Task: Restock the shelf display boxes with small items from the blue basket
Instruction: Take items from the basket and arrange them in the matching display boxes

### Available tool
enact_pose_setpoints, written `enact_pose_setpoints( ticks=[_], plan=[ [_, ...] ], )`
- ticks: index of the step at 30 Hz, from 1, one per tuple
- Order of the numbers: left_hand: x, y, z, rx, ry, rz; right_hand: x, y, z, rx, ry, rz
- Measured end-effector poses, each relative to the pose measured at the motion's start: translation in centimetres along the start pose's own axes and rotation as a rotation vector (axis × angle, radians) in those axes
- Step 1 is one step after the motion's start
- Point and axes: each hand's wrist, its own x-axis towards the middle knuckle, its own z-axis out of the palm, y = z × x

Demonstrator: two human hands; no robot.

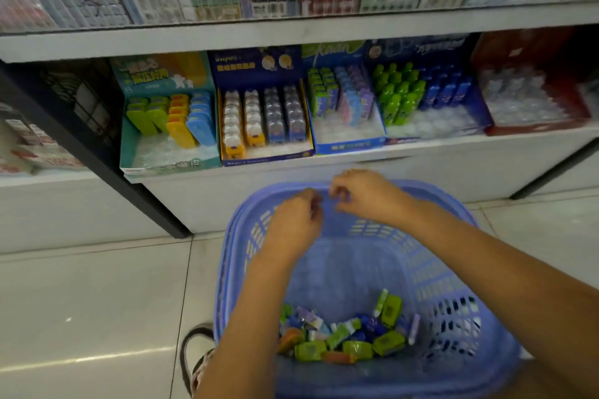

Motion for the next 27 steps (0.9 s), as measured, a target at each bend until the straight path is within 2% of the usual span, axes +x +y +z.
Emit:
enact_pose_setpoints(
  ticks=[2, 4, 6, 8, 11, 14, 18, 23, 27],
  plan=[
    [-0.6, -0.5, 3.7, 0.128, -0.301, -0.068, -3.5, 3.0, 4.3, -0.105, -0.347, 0.143],
    [-2.1, -1.3, 7.4, 0.145, -0.612, -0.108, -6.7, 5.5, 8.5, -0.108, -0.583, 0.254],
    [-3.5, -2.3, 10.5, 0.216, -0.811, -0.091, -8.8, 7.5, 11.5, -0.101, -0.699, 0.306],
    [-4.4, -3.3, 12.4, 0.309, -0.904, -0.100, -9.7, 9.0, 13.7, -0.083, -0.758, 0.325],
    [-4.9, -4.3, 14.0, 0.413, -0.972, -0.112, -10.0, 9.4, 15.5, -0.003, -0.750, 0.410],
    [-5.4, -4.7, 15.0, 0.466, -0.984, -0.105, -10.1, 9.6, 16.9, -0.099, -0.693, 0.283],
    [-5.4, -5.3, 16.0, 0.426, -0.979, -0.118, -9.6, 9.6, 17.6, -0.026, -0.718, 0.282],
    [-5.4, -5.9, 16.1, 0.338, -0.909, -0.173, -8.3, 9.7, 15.0, -0.035, -0.819, 0.276],
    [-5.3, -5.3, 16.4, 0.384, -0.973, -0.118, -8.1, 10.2, 12.1, 0.108, -0.707, 0.310]
  ],
)
